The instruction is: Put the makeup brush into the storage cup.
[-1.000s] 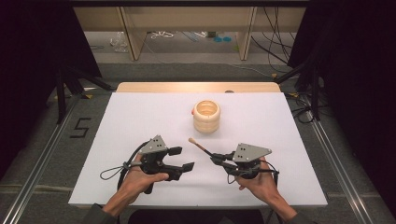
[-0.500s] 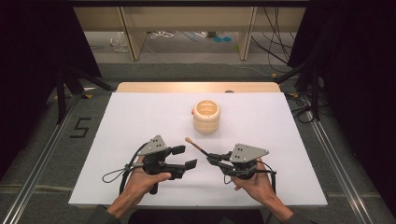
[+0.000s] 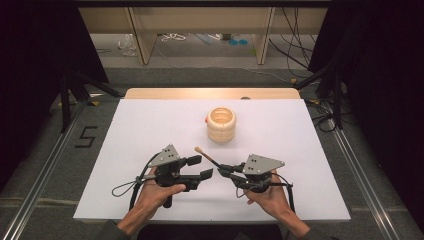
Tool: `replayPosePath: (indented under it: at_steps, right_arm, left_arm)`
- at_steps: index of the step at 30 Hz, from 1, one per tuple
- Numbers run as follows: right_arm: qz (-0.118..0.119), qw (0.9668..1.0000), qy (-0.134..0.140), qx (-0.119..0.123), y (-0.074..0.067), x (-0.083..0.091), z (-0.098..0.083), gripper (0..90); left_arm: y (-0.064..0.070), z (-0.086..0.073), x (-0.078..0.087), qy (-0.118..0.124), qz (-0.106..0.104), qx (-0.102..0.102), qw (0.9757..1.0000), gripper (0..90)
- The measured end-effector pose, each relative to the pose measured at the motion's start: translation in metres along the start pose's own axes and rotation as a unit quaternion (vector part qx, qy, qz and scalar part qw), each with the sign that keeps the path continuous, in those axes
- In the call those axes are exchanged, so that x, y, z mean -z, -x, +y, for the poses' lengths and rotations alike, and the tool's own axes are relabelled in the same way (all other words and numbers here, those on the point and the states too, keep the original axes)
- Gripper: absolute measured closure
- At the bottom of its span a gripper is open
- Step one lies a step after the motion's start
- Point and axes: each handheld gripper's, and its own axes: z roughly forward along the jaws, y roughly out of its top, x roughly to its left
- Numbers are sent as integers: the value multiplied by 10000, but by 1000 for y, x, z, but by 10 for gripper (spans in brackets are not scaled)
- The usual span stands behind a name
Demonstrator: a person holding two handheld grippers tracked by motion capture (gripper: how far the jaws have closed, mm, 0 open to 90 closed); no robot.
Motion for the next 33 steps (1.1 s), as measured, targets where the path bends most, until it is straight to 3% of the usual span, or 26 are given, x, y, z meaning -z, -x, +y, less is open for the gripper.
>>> replayPosePath:
  at_steps: [22,29,31,33]
  right_arm:
    - [48,9999,90,38,-7,-10,3,843]
    - [114,9997,184,-125,-9,-11,3,843]
    - [126,9996,194,-146,-9,-11,3,843]
    - [128,9996,213,-168,-9,-12,3,843]
  left_arm:
    - [2,0,-3,166,-20,109,9998,426]
    - [2,0,-2,272,39,180,9995,451]
    - [0,1,-2,288,-14,85,9995,456]
    - [1,0,-2,303,33,160,9994,459]
